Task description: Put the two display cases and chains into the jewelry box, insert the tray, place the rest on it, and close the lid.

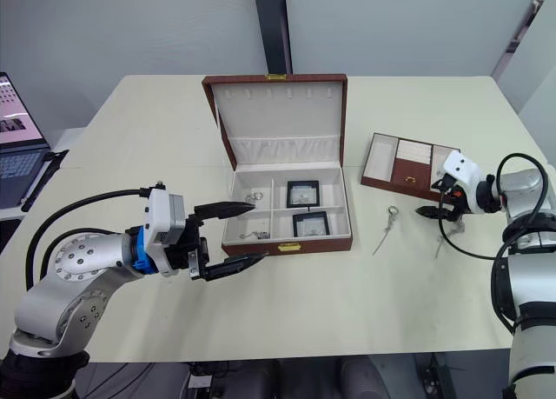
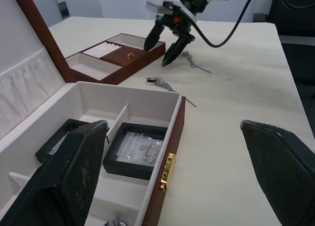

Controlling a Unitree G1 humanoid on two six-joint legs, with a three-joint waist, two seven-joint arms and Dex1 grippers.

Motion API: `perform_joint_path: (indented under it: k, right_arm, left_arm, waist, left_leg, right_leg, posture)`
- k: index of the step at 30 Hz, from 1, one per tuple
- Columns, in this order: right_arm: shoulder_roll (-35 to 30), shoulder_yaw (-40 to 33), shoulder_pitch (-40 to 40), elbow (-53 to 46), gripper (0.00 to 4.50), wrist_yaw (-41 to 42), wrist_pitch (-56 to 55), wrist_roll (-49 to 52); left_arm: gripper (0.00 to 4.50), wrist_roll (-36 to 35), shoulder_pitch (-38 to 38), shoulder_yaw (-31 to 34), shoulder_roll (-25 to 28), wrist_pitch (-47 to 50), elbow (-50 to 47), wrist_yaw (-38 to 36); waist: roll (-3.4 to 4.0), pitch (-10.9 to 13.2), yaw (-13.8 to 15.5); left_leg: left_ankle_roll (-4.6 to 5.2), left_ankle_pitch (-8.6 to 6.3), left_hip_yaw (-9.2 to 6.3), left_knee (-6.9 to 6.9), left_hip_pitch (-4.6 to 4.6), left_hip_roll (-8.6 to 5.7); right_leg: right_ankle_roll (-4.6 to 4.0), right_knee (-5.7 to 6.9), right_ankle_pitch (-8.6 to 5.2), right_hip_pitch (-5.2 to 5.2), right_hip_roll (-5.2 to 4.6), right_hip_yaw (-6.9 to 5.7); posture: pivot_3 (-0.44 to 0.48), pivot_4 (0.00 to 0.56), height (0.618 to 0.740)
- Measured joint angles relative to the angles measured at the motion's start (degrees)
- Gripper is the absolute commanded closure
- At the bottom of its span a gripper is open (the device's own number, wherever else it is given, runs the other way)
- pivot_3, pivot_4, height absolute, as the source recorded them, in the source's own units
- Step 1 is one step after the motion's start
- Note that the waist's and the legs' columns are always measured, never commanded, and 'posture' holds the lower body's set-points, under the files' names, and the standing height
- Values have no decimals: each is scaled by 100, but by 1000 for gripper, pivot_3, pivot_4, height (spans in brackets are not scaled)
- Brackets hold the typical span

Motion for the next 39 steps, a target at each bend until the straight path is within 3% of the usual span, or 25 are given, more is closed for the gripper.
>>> perform_joint_path:
  k: [6, 11, 14, 31, 39]
  right_arm:
    - [32, -3, -50, 24, 2799, -278, -3, -178]
    - [40, -10, -62, 28, 3969, -385, -35, -216]
    - [44, -10, -66, 32, 4449, -387, -45, -234]
    - [27, -134, -99, 64, 4476, -178, 126, -220]
    - [-492, -308, -160, -53, 4476, 616, 233, -116]
  left_arm:
    - [0, -2, 9, -20, -69, 30, -94, 58]
    - [0, -3, 0, -24, -79, 57, -138, 129]
    - [0, -3, -26, -24, -79, 70, -138, 140]
    - [0, 6, -327, -186, -237, 246, -121, 305]
    - [0, 67, -62, -172, -299, 18, 25, 273]
  waist:
    - [0, 0, -21]
    - [0, 0, -46]
    - [0, 0, -50]
    - [0, 0, -52]
    - [9, 5, -50]
  left_leg:
    - [0, 0, -2, 0, 0, 0]
    - [0, 0, -3, 0, 0, 1]
    - [0, 0, -2, 0, 1, 0]
    - [0, 0, -3, 0, -1, -1]
    - [0, 0, 3, 0, -1, -3]
  right_leg:
    - [0, 0, 0, 0, 0, -1]
    - [0, 1, 0, 1, 1, -2]
    - [0, 1, 0, 2, 0, -1]
    - [0, 0, 0, 1, 0, -2]
    - [0, -2, 0, 0, -3, 3]
  posture:
    - [0, 150, 740]
    - [0, 150, 740]
    - [0, 150, 740]
    - [0, 150, 740]
    - [0, 150, 740]
